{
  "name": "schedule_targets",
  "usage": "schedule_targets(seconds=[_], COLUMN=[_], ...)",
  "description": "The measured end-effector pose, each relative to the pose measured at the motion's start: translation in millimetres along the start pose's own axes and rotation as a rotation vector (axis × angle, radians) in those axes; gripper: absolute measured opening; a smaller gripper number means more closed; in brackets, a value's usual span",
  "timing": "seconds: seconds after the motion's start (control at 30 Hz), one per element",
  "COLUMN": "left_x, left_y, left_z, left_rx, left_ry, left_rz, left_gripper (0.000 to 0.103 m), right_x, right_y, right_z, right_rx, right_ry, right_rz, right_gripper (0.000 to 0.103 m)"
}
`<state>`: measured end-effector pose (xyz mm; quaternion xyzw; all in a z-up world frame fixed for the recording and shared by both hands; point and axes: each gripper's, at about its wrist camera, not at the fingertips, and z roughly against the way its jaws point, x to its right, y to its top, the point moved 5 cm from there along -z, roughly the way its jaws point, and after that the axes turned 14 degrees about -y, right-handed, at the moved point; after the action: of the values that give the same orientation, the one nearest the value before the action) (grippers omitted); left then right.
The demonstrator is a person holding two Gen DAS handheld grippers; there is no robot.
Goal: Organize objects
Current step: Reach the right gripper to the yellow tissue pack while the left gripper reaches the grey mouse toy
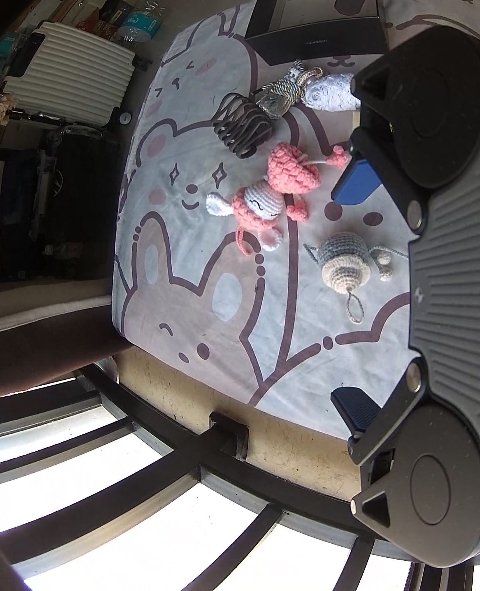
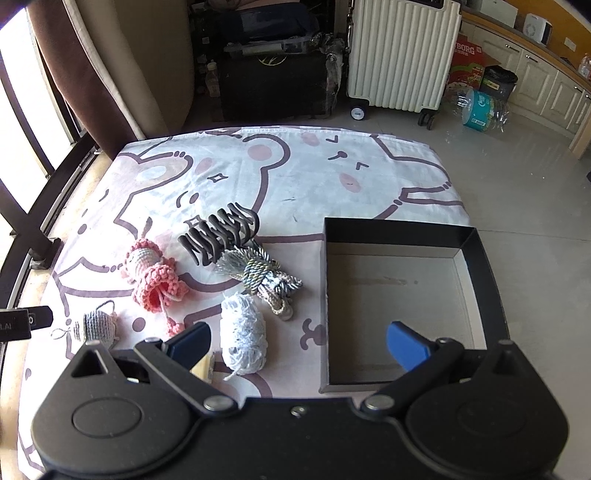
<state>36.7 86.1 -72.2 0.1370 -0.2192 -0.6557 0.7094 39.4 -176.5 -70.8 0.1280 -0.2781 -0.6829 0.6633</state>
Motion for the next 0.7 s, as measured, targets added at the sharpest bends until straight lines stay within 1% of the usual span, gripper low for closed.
schedule_targets(seconds=[0.2,0.4,0.53,0.7], left_x=[-12,-18,-20,-27], left_y=[-2,-4,-3,-1], left_z=[-11,-26,-32,-40], left_rx=[-0.017,-0.043,-0.036,-0.055], left_ry=[-0.001,-0.036,-0.038,-0.047], left_rz=[0.029,0.065,0.089,0.161], left_gripper=[0.103,0.103,0.103,0.103], right_x=[-17,-33,-45,-63], right_y=[0,-2,-3,-4], right_z=[-8,-18,-21,-23], right_rx=[-0.027,-0.076,-0.101,-0.134], right_ry=[0.034,0.081,0.127,0.183], right_rz=[0.011,0.007,0.001,-0.003], right_gripper=[0.103,0.103,0.103,0.103])
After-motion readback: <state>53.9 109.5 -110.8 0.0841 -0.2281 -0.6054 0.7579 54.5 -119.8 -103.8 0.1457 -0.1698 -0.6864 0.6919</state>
